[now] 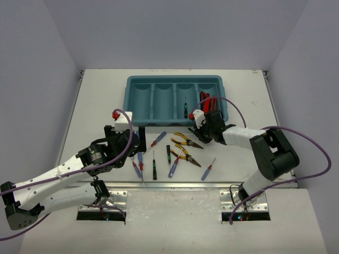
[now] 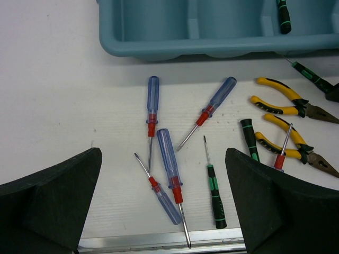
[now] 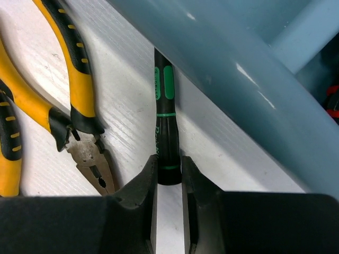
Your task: Sort the tools into containers
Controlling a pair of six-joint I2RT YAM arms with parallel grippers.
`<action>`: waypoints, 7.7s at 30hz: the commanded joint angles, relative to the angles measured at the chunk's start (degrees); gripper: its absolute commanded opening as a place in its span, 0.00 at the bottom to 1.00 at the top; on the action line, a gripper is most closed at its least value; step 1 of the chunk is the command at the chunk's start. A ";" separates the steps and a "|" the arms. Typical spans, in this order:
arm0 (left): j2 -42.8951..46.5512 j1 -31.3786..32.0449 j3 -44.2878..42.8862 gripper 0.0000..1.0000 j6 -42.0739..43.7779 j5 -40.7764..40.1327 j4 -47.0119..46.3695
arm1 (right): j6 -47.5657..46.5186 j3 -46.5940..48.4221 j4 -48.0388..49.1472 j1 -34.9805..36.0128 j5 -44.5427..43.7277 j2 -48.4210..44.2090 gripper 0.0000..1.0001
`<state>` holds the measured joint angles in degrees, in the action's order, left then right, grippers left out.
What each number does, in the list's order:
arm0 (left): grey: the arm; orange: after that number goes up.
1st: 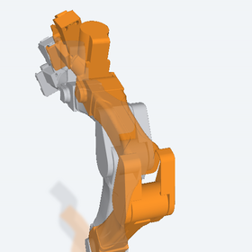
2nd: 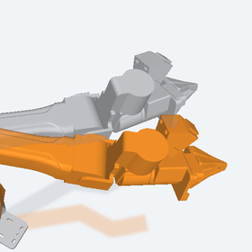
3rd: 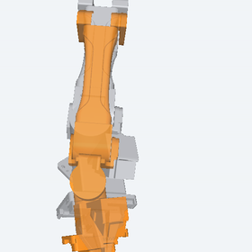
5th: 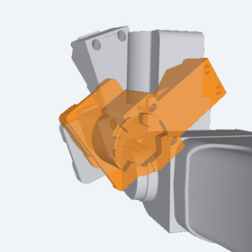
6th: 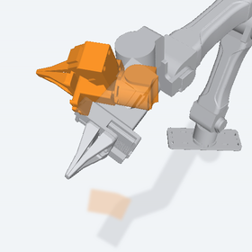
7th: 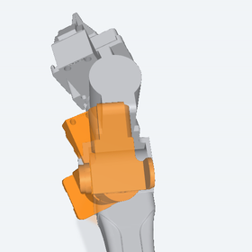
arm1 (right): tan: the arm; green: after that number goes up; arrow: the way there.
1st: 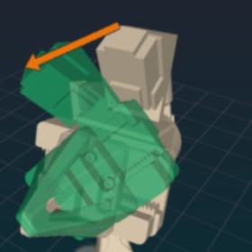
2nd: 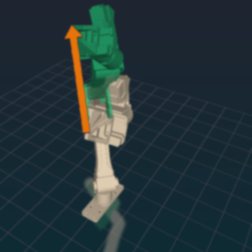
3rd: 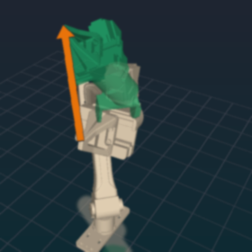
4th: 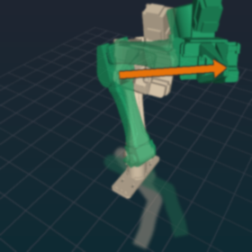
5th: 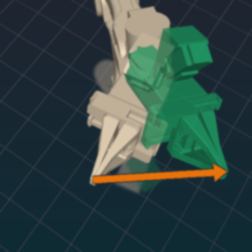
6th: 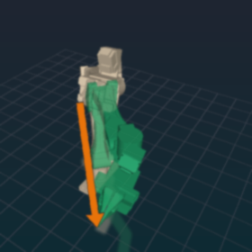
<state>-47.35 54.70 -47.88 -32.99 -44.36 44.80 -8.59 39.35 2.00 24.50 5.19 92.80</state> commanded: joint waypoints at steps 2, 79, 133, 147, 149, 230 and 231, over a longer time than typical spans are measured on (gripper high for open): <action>0.77 -0.56 -0.15 1.00 0.87 -0.15 -1.99 | 2.74 1.64 -4.28 0.63 0.38 -7.43 0.06; -28.66 -0.42 9.08 0.69 -21.90 22.42 -17.72 | 35.94 1.38 -20.90 -1.86 -4.03 -37.92 0.97; -3.42 3.66 14.68 0.00 -22.10 28.15 -46.08 | 64.66 -11.63 47.86 25.57 28.94 -15.25 0.30; 1.10 3.57 2.00 1.00 -28.63 -0.71 -6.12 | 46.42 6.67 -2.73 16.77 -0.93 -15.60 0.00; 3.04 3.57 2.43 1.00 -29.23 -1.86 -3.51 | 44.11 12.89 -7.07 12.97 -0.63 -10.93 0.00; -27.07 2.27 2.23 0.00 -17.12 12.83 -24.33 | 40.69 4.96 -9.39 0.39 34.22 -28.84 0.69; -22.99 2.87 3.92 0.00 -14.57 13.51 -27.46 | 44.51 2.06 -4.06 0.64 36.19 -29.60 0.69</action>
<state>-81.75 56.67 -45.56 -52.02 -29.15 24.40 27.10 46.82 -17.26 24.84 27.90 65.67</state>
